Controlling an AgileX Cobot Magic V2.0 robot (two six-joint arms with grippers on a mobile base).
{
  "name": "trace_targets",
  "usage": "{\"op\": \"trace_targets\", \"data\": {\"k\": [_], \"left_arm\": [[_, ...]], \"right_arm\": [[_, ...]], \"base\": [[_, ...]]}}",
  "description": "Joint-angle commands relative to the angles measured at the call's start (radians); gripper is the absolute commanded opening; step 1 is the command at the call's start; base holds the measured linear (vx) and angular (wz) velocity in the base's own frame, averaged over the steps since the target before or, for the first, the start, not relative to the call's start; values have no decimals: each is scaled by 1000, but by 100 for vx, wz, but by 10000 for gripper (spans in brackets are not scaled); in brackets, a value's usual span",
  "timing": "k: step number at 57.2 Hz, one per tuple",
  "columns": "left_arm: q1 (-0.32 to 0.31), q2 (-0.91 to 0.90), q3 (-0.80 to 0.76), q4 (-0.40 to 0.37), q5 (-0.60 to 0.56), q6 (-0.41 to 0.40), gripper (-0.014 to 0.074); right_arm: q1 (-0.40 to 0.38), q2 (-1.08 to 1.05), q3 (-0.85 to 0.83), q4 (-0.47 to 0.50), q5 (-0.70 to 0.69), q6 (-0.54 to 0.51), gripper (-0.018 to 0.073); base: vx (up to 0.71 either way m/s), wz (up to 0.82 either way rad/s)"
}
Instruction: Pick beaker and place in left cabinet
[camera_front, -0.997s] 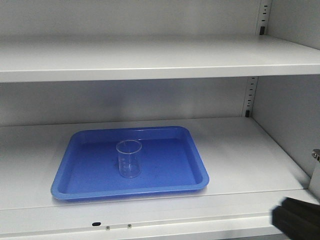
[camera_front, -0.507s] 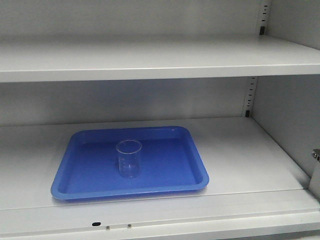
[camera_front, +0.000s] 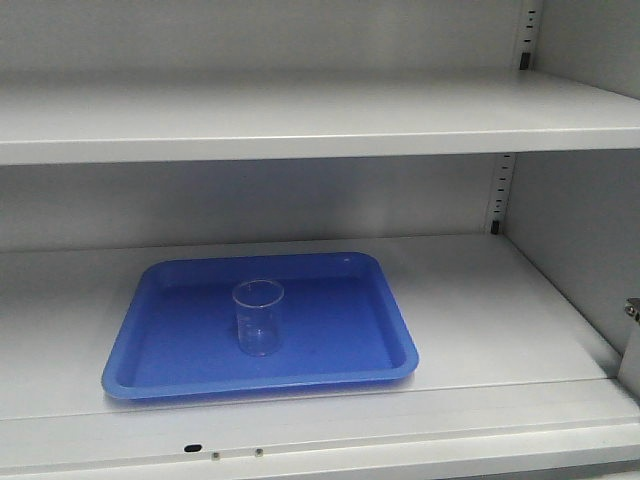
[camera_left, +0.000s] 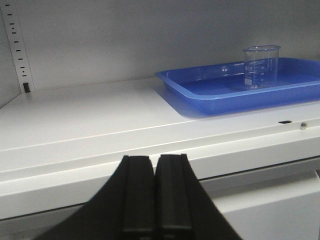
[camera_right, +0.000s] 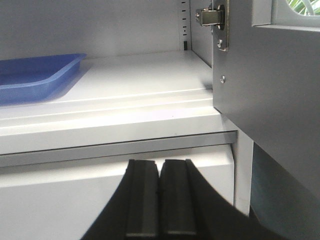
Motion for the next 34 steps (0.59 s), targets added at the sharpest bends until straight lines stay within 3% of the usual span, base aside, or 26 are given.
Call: {"op": "trace_targets", "data": {"k": [1, 34], "left_arm": [[-2, -19, 16, -7, -84, -3, 1], [-2, -19, 16, -7, -84, -3, 1]], "right_arm": [[-2, -17, 6, -5, -77, -5, -6], [-2, -17, 6, -5, -76, -5, -6]], "base": [[0, 0], [0, 0]]}}
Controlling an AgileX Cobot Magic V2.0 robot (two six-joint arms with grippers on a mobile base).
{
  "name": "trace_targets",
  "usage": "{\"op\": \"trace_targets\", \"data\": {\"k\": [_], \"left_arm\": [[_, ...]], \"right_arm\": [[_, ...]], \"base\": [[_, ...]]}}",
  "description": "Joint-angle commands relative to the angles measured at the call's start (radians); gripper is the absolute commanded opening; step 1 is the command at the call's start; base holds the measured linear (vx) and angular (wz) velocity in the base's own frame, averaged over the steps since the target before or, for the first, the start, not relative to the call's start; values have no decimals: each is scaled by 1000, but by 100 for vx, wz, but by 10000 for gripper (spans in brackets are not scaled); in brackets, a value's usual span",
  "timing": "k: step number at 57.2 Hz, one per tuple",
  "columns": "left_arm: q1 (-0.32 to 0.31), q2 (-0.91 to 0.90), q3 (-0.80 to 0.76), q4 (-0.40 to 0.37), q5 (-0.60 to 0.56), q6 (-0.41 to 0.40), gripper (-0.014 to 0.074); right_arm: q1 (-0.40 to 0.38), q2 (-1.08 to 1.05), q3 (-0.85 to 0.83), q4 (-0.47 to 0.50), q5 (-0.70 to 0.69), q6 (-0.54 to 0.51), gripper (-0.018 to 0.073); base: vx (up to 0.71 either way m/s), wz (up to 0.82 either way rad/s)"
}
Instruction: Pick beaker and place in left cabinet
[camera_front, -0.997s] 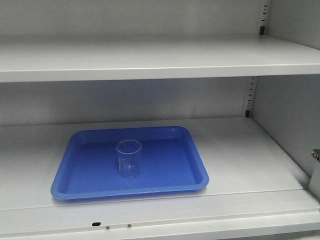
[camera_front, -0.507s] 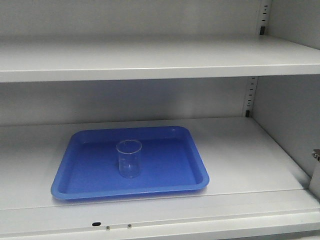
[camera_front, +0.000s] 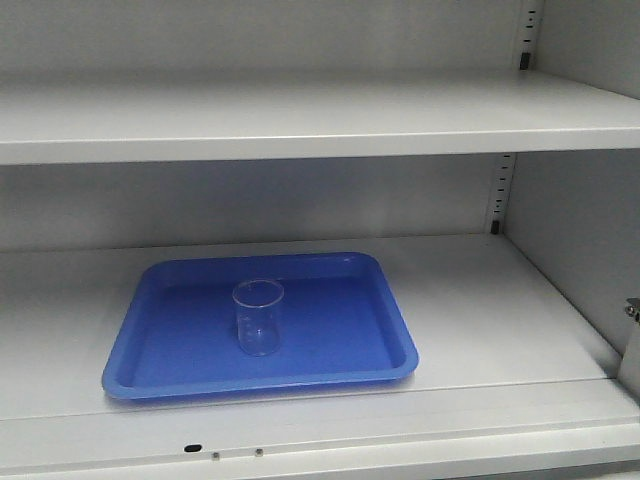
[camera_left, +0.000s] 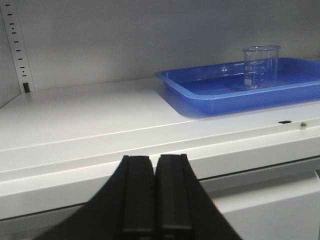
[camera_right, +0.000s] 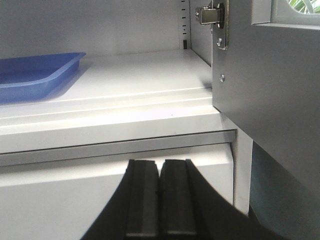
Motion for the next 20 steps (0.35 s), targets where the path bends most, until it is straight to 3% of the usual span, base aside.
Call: {"op": "trace_targets", "data": {"k": [1, 20], "left_arm": [[-2, -19, 16, -7, -84, -3, 1], [-2, -19, 16, -7, -84, -3, 1]], "right_arm": [[-2, -17, 6, -5, -79, -5, -6], [-2, -17, 6, -5, -79, -4, -6]], "base": [[0, 0], [0, 0]]}}
